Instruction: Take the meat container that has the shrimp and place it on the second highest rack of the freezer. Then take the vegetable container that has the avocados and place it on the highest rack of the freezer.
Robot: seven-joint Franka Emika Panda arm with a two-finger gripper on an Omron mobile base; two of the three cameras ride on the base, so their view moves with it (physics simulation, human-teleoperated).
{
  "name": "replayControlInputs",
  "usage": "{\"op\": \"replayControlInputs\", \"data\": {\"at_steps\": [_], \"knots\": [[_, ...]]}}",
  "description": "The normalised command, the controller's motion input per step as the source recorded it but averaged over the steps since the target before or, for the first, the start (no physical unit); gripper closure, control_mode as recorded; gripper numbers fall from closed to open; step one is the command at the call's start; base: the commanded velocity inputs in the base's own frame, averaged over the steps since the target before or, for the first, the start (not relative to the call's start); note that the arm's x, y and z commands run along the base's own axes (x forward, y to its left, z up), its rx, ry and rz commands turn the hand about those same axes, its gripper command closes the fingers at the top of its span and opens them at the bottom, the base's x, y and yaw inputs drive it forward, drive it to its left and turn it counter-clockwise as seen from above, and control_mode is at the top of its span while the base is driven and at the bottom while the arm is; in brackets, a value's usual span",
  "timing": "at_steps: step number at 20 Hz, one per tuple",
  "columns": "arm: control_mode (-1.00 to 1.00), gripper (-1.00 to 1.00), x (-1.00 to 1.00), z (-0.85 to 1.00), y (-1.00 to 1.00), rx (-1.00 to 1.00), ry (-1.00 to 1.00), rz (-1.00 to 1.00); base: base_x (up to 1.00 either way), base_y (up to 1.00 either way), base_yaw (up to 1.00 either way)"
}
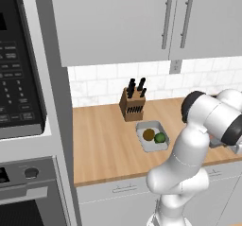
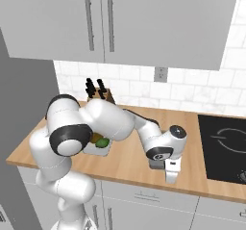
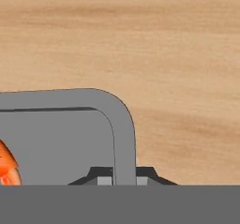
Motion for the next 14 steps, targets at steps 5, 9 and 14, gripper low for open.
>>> {"op": "replayControlInputs", "data": {"at_steps": [5, 9, 14], "knots": [[-1.00, 1.00, -0.19, 0.09, 0.09, 0.00, -0.05, 0.00, 0.00, 0.00, 0.00], [-1.00, 1.00, -0.48, 0.69, 0.21, -0.04, -0.07, -0.16, 0.00, 0.00, 0.00], [-1.00, 1.00, -0.18, 0.61, 0.48, -0.08, -0.01, -0.24, 0.00, 0.00, 0.00]]}}
